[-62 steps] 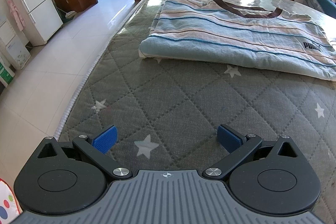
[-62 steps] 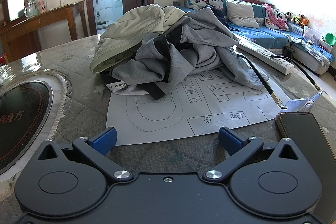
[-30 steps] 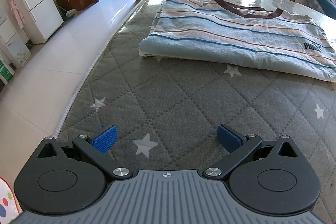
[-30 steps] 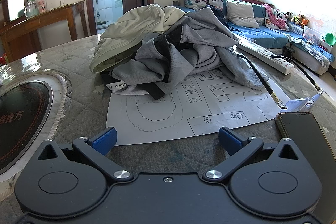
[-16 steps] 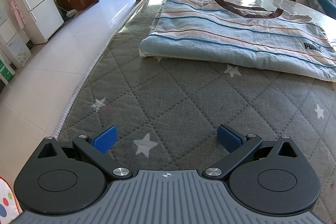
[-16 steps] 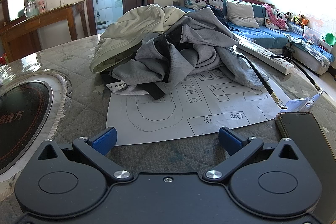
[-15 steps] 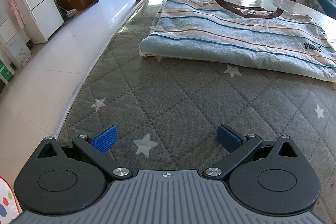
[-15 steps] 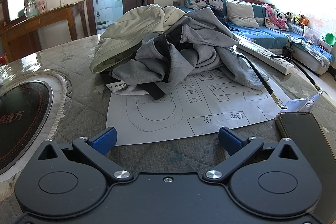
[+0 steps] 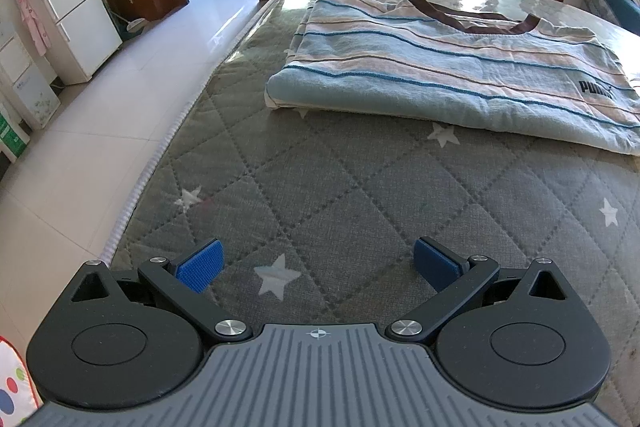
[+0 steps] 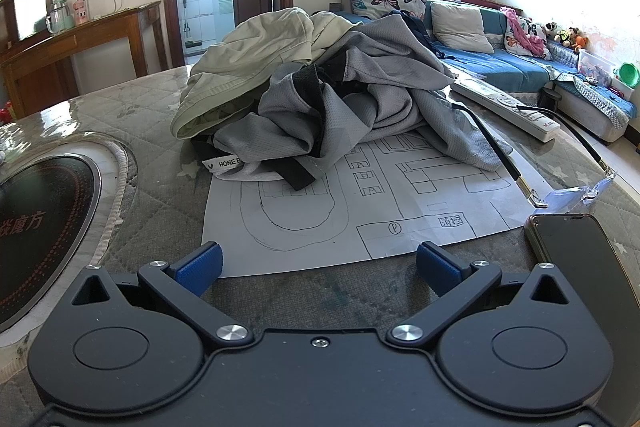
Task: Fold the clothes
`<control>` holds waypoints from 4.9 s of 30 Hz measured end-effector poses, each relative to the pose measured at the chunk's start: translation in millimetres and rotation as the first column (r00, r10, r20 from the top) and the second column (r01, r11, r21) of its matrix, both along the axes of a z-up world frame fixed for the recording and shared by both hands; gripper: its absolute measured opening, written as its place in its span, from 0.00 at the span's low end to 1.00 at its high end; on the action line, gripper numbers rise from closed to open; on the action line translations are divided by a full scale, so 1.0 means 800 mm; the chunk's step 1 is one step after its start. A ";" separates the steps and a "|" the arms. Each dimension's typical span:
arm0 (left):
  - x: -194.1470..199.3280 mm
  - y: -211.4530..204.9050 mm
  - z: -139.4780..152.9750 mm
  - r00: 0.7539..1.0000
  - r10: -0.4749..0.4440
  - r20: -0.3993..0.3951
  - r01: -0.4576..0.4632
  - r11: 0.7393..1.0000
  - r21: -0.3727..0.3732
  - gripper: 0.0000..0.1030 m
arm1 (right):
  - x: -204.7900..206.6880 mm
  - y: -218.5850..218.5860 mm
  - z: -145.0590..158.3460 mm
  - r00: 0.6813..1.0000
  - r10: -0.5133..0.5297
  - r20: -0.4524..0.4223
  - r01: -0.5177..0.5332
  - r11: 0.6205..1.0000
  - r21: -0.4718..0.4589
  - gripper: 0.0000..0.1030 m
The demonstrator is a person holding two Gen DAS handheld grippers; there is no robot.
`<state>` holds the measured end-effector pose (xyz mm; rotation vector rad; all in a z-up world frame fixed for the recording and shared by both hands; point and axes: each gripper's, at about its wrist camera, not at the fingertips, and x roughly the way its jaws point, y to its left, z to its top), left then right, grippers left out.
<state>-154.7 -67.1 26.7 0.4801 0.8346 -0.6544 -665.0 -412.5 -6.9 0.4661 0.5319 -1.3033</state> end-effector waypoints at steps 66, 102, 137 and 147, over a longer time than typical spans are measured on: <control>0.001 0.003 -0.002 0.999 0.024 -0.037 -0.025 0.999 -0.024 1.00 | -0.001 0.001 0.001 1.000 0.000 0.002 0.000 1.000 0.002 1.00; 0.059 0.106 0.035 0.975 0.220 -0.019 -0.220 0.974 -0.054 1.00 | 0.001 0.000 0.001 1.000 0.000 0.002 0.000 1.000 0.001 1.00; 0.181 0.276 0.048 0.563 0.825 0.048 -0.825 0.565 -0.035 1.00 | 0.001 0.000 0.001 1.000 0.000 0.002 0.000 1.000 0.002 1.00; 0.177 0.263 0.041 0.579 0.814 0.045 -0.814 0.580 -0.023 1.00 | 0.001 0.001 0.001 1.000 0.000 0.002 0.000 1.000 0.002 1.00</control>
